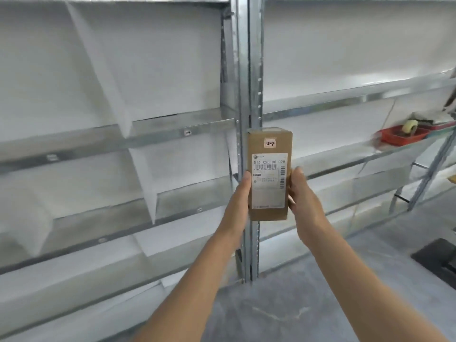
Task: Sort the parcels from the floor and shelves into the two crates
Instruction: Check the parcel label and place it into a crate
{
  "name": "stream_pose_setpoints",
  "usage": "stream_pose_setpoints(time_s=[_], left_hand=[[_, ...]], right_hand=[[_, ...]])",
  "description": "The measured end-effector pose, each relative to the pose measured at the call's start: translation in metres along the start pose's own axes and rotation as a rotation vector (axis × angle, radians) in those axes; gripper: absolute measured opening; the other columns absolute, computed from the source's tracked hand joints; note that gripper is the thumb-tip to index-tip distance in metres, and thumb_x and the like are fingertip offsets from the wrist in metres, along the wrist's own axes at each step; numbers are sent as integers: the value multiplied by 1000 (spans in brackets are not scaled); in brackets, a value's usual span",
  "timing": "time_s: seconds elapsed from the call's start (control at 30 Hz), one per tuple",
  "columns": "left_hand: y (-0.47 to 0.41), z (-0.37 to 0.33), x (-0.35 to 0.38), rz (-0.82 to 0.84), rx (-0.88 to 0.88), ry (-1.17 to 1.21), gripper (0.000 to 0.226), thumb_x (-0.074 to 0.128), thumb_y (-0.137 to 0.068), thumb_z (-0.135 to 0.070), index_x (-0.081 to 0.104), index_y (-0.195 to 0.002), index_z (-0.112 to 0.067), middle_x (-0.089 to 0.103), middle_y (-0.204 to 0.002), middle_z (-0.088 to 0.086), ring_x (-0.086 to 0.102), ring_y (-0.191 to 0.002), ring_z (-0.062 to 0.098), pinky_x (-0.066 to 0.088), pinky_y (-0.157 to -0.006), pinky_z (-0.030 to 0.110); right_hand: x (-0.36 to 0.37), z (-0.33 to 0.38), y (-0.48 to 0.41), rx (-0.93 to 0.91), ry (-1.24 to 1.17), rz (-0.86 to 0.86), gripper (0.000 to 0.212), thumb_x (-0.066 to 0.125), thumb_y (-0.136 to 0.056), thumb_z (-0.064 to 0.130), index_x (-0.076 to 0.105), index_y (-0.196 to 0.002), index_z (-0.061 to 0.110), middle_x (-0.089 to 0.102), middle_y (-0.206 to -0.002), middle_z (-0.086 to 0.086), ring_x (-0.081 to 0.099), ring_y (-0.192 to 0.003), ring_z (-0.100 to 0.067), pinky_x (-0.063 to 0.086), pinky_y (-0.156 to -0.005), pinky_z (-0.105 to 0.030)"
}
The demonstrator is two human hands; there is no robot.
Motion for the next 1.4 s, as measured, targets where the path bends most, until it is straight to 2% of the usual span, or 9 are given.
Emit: stream_pose_setpoints(time_s=[0.23, 0.63, 0.77, 0.87, 1.0, 1.1, 1.2, 1.33, 1.4], left_hand=[[61, -9, -185, -274, 21, -7, 39, 18, -109, -52, 56, -117, -52, 68, -93, -43, 60, -91, -26, 45, -80, 9], [206, -3, -410, -752, -17, -13, 38, 18, -108, -55, 56, -115, -53, 65, -87, -41, 59, -78, -27, 45, -64, 0], [246, 7, -455, -920, -54, -4, 37, 18, -106, -60, 55, -109, -60, 63, -89, -45, 56, -79, -30, 42, -80, 13], [271, 11, -486, -1061, -57, 6, 35, 19, -106, -60, 54, -108, -59, 64, -85, -45, 56, -79, -30, 42, -85, 18], [298, 16, -516, -1232, -70, 54, 36, 20, -105, -62, 56, -109, -59, 62, -97, -41, 54, -88, -25, 39, -98, 24], [316, 25, -530, -1343, -68, 81, 36, 20, -107, -58, 56, -107, -58, 64, -84, -45, 56, -80, -28, 42, -88, 19], [337, 38, -541, -1472, -112, 142, 36, 24, -105, -61, 59, -103, -55, 67, -77, -41, 60, -87, -14, 44, -81, 17], [372, 56, -556, -1617, -142, 213, 31, 28, -104, -63, 58, -98, -55, 65, -72, -39, 58, -87, -8, 45, -85, 24], [392, 66, -564, -1665, -166, 233, 29, 29, -103, -65, 56, -98, -56, 62, -78, -37, 58, -87, -7, 44, -86, 25]], right_hand=[[197, -4, 41, 10, -8, 294, 49, 25, -108, 65, 70, -114, 46, 74, -120, 13, 63, -120, -10, 41, -115, -43], [458, -39, 141, 87, 19, 732, 52, 27, -111, 58, 75, -101, 41, 79, -101, 20, 66, -108, -1, 43, -105, -34], [521, -53, 171, 96, 61, 888, 51, 22, -111, 57, 71, -102, 45, 76, -87, 28, 65, -99, 2, 43, -96, -31], [568, -65, 191, 111, 57, 1014, 53, 24, -110, 60, 74, -102, 46, 76, -99, 23, 64, -108, -1, 41, -111, -40], [620, -77, 215, 129, 78, 1178, 50, 26, -110, 60, 74, -107, 45, 76, -104, 20, 65, -108, -1, 45, -103, -35], [651, -86, 233, 136, 86, 1284, 47, 26, -111, 58, 71, -105, 46, 73, -108, 18, 64, -105, -3, 46, -90, -30], [673, -99, 253, 151, 126, 1396, 45, 24, -112, 55, 67, -112, 43, 70, -109, 18, 61, -102, 1, 45, -80, -23], [701, -122, 285, 179, 203, 1511, 44, 26, -111, 58, 67, -119, 46, 70, -126, 13, 62, -117, -9, 46, -104, -36], [715, -134, 305, 194, 228, 1563, 42, 24, -111, 58, 65, -114, 50, 69, -118, 17, 62, -110, -6, 46, -97, -32]])
Point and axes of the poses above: each hand's wrist, its own y-axis away from the middle knuckle, its own x-axis out of the palm, z = x × y, the point moved 6 cm from there along -y, towards the middle knuckle
